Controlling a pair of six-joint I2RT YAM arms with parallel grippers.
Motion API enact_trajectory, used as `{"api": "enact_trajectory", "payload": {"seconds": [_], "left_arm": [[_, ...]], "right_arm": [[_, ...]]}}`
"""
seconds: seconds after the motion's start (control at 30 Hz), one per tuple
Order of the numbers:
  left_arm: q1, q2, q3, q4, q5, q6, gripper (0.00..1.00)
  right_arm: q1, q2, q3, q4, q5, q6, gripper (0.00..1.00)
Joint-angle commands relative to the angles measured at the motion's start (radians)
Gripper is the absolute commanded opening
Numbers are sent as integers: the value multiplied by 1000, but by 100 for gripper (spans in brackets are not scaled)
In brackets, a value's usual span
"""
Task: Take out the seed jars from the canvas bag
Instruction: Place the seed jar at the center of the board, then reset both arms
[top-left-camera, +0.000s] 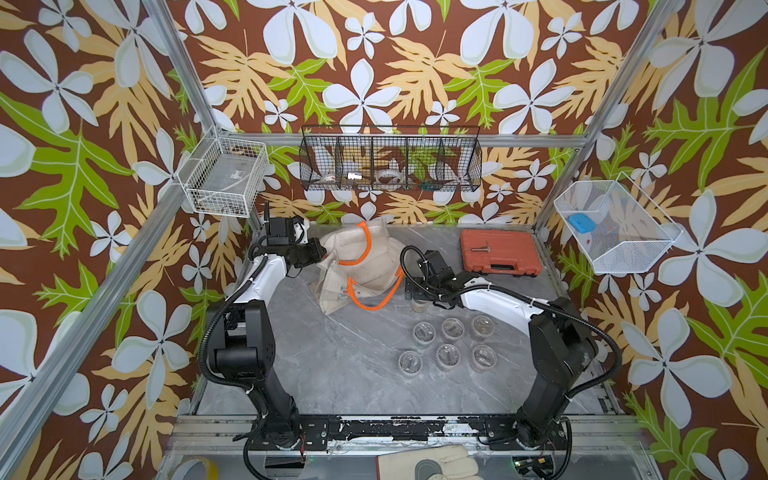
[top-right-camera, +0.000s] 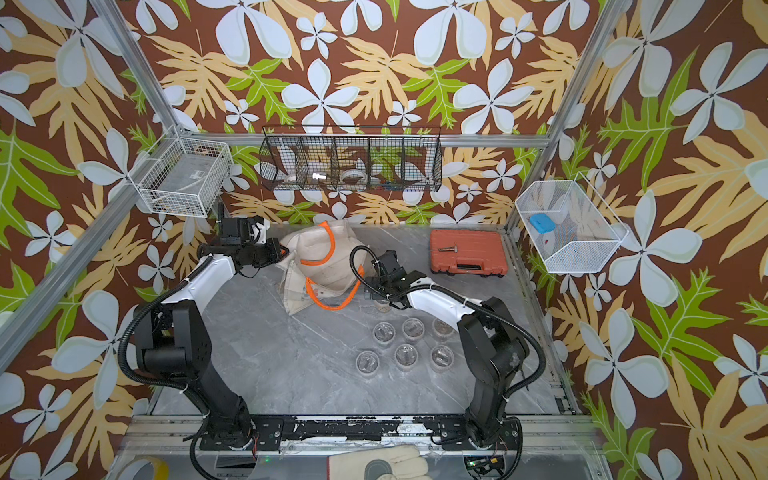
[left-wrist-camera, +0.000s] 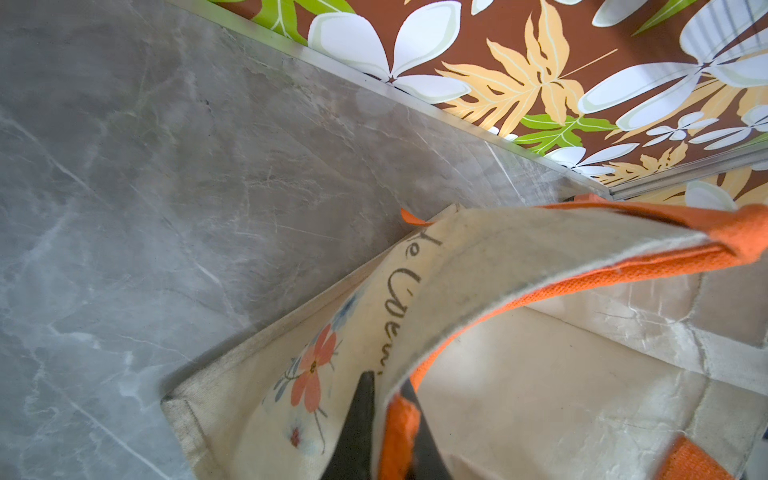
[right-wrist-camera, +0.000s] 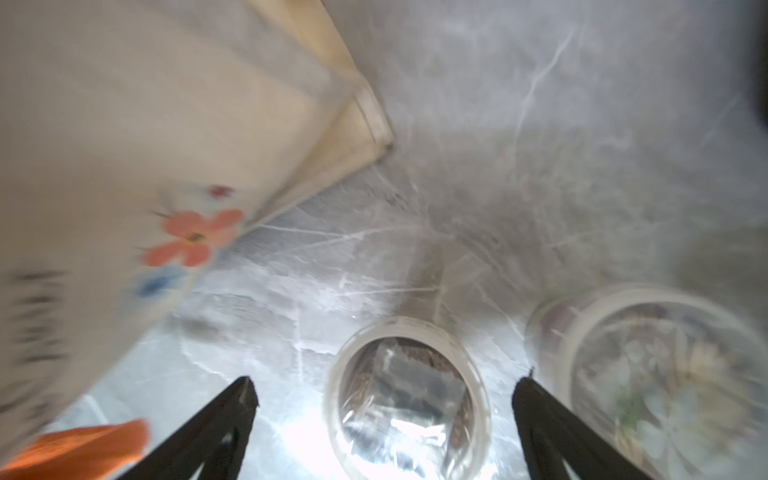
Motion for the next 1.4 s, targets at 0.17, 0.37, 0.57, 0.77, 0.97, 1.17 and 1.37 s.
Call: {"api": "enact_trajectory", "payload": {"seconds": [0.17, 0.37, 0.57, 0.77, 0.97, 1.17, 1.37], "left_arm": [[6, -95, -42, 99, 71, -74, 99], [11, -202, -80, 231, 128, -165, 100], [17, -406, -203, 399, 9, -211, 100], [15, -788, -629, 697, -423, -98, 100], [-60, -1029, -1111, 1155, -770, 26, 100], [-112, -963, -1242, 1296, -853, 47, 100], [-110, -724, -1346, 1592, -863, 102, 100]], "right_arm": [[-3, -235, -89, -9, 143, 9, 100], [-116, -457, -235, 51, 207, -15, 100], [-237, -691, -435, 185, 362, -140, 99], [-316, -847, -631, 332, 561, -232, 99], [-374, -916, -837, 547, 663, -356, 100], [-494, -838, -958, 809, 568, -386, 99], [-495, -626, -1030, 1141, 471, -506, 99]]}}
